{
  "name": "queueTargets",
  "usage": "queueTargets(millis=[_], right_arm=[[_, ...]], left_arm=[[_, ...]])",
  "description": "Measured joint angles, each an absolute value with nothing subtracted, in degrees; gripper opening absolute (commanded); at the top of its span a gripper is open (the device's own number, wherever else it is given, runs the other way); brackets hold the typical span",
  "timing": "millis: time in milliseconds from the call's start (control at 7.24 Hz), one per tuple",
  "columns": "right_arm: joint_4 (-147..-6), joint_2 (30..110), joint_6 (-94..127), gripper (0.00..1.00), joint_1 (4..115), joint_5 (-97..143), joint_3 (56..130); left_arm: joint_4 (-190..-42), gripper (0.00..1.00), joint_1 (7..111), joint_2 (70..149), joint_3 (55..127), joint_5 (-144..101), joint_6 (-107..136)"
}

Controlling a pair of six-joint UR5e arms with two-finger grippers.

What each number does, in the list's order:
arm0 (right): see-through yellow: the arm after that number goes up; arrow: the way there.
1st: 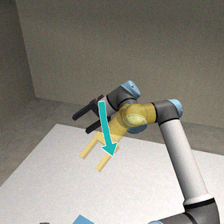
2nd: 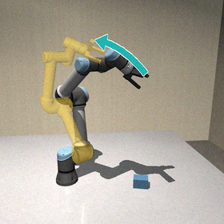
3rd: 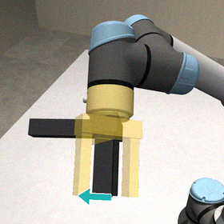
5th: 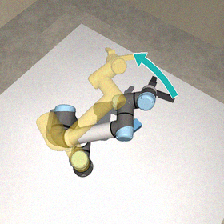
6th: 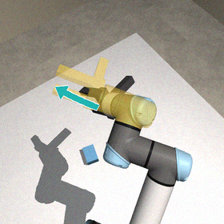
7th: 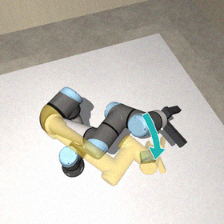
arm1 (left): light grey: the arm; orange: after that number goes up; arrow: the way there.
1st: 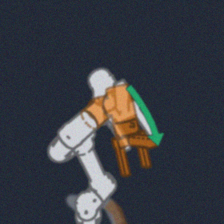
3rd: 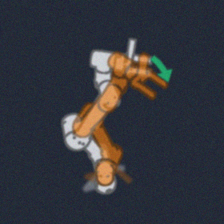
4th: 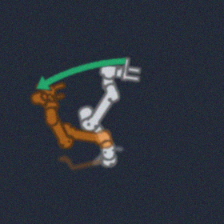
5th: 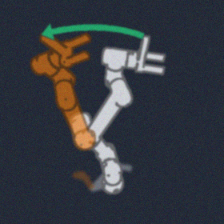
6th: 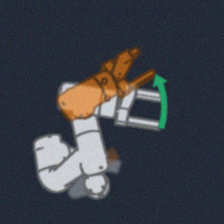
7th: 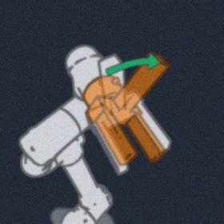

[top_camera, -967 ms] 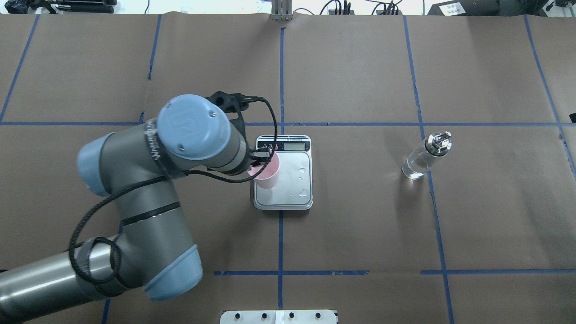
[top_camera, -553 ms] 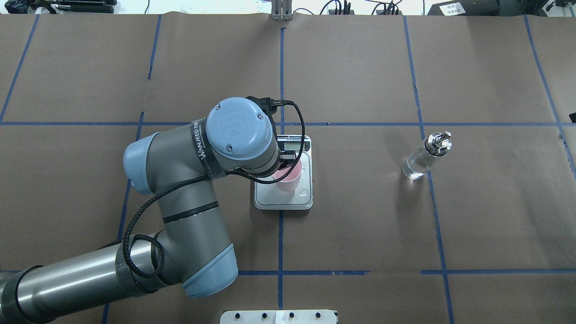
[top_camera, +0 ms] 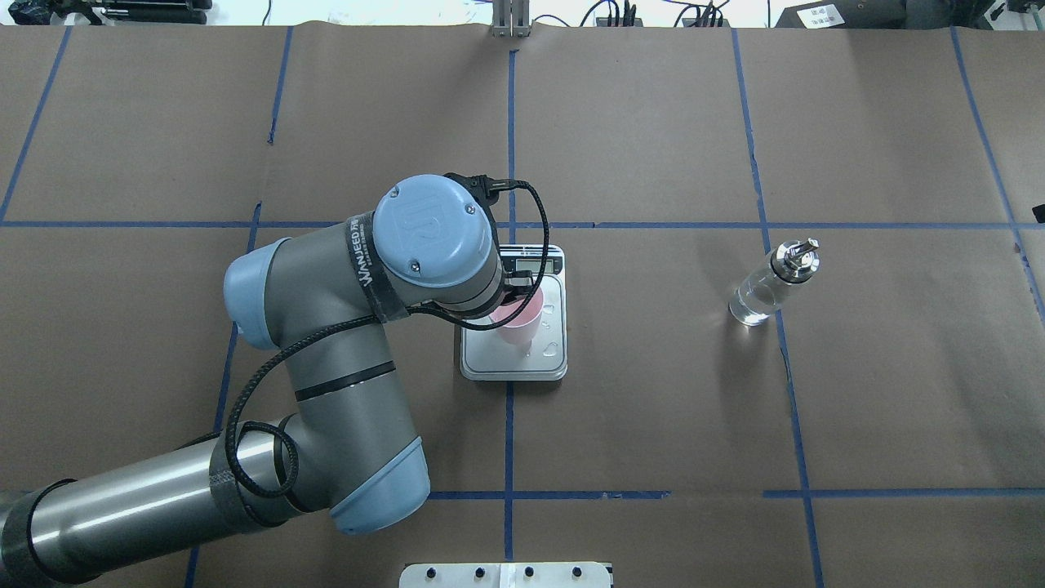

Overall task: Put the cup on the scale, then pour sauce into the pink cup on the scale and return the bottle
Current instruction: 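Carry the pink cup with the left gripper onto the scale, then lower the pink cup onto the scale and open the left gripper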

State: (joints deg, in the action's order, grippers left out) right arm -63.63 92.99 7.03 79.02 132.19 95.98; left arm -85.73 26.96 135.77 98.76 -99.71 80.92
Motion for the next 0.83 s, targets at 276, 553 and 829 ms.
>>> queueTargets(millis=[276,553,829], right_arm=[[-63.63,92.99,7.03,1.0,79.03,132.19,95.98],[-63.63,92.99,6.98,1.0,79.06,132.19,95.98],[-63.63,92.99,6.95,1.0,79.04,132.19,95.98]], left_arm=[[-87.16,0.04,27.57,135.71,97.69,-99.65,80.8],[-88.84,0.27,27.73,135.71,96.17,-99.59,80.77],[-89.32,0.65,27.77,135.7,95.73,-99.58,80.71]])
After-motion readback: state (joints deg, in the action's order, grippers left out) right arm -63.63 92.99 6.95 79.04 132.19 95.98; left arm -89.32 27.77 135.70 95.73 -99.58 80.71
